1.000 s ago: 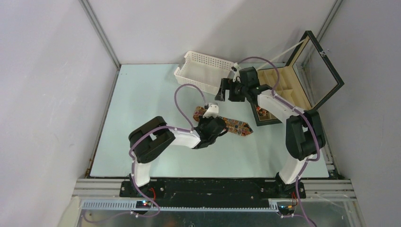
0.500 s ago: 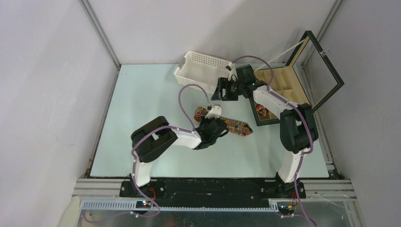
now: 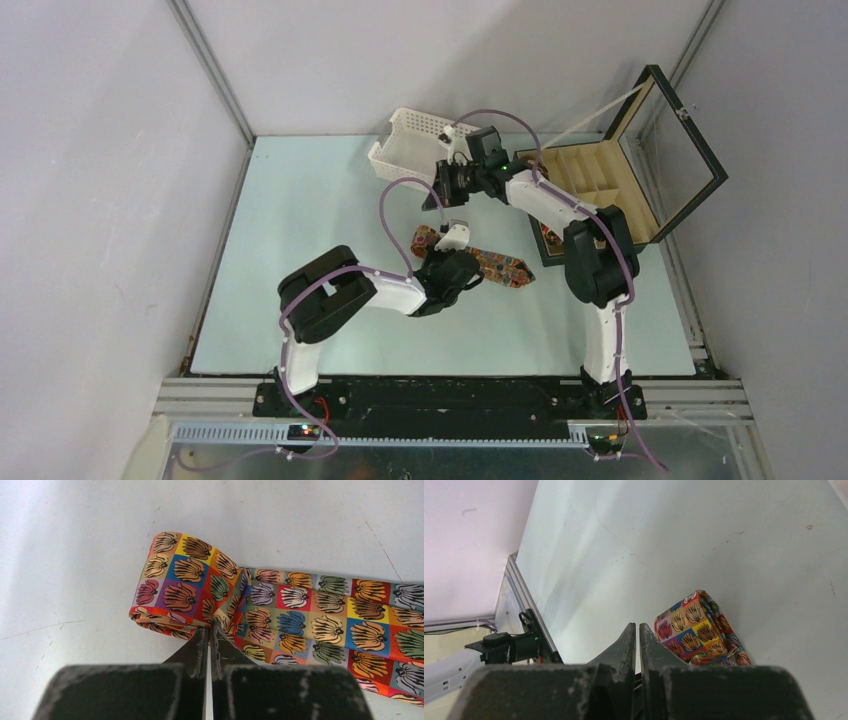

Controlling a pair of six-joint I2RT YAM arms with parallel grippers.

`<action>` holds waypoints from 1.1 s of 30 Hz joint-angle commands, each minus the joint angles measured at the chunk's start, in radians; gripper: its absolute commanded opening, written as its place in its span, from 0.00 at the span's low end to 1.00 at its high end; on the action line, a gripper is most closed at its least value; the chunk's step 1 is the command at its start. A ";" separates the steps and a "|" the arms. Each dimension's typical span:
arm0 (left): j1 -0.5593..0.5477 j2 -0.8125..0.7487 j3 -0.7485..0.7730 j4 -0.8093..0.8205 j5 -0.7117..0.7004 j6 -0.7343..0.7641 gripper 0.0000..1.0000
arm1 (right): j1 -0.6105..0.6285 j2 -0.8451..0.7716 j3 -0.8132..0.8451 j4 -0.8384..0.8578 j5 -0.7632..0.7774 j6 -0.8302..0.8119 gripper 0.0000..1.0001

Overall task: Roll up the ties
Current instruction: Roll the tie at the center of the board.

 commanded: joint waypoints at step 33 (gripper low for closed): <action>-0.004 0.013 0.027 0.028 0.013 0.021 0.00 | -0.003 0.256 0.247 -0.241 -0.178 -0.017 0.00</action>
